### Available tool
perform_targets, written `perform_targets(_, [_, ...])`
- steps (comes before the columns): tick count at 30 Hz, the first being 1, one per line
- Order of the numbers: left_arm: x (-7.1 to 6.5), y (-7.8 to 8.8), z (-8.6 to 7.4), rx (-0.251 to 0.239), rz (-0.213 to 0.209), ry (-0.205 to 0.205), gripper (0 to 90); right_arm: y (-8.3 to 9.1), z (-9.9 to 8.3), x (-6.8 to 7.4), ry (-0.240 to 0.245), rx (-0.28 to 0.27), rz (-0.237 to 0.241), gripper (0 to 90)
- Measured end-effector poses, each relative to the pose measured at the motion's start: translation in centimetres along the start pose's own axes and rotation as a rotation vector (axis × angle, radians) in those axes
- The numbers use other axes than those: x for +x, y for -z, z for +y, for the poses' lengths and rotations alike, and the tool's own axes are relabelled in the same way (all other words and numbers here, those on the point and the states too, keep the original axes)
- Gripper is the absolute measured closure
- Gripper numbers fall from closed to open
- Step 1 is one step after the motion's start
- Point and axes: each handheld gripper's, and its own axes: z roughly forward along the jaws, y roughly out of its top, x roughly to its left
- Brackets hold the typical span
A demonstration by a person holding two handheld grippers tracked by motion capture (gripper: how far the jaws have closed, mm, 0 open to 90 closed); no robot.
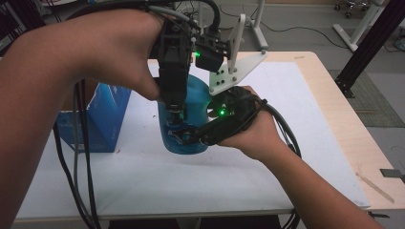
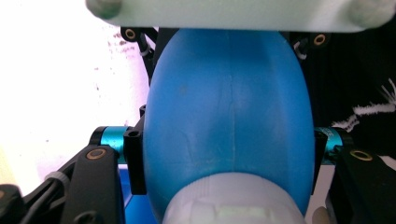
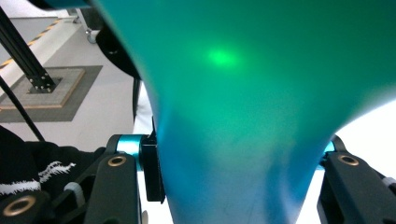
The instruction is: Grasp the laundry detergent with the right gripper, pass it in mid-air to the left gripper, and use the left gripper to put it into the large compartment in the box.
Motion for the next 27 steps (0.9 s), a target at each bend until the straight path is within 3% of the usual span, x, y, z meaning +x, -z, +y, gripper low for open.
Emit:
perform_targets(6, [0.2, 0.0, -0.1, -0.005, -0.018, 0.010, 38.9, 0.1, -0.1, 0.1, 0.000, 0.010, 0.019, 41.4])
perform_targets(9, [0.4, 0.5, -0.6, -0.017, -0.016, 0.023, 38.9, 0.7, -0.5, 0.1, -0.013, 0.015, 0.011, 32.5])
perform_targets(14, [0.9, 1.5, -2.0, -0.016, -0.002, 0.066, 38.8, 2.4, -1.1, 0.0, 0.012, 0.059, -0.064, 22.6])
perform_targets(18, [1.4, 2.1, -3.2, -0.004, 0.004, 0.124, 38.7, 4.2, -1.2, -0.4, 0.005, 0.068, -0.102, 20.8])
perform_targets(20, [1.7, 2.4, -3.9, 0.001, 0.004, 0.153, 38.7, 4.9, -1.2, -0.7, 0.002, 0.088, -0.132, 12.8])
perform_targets(27, [2.5, 3.9, -6.6, -0.003, 0.001, 0.244, 38.6, 7.0, -0.6, -1.4, 0.008, 0.162, -0.184, 12.7])
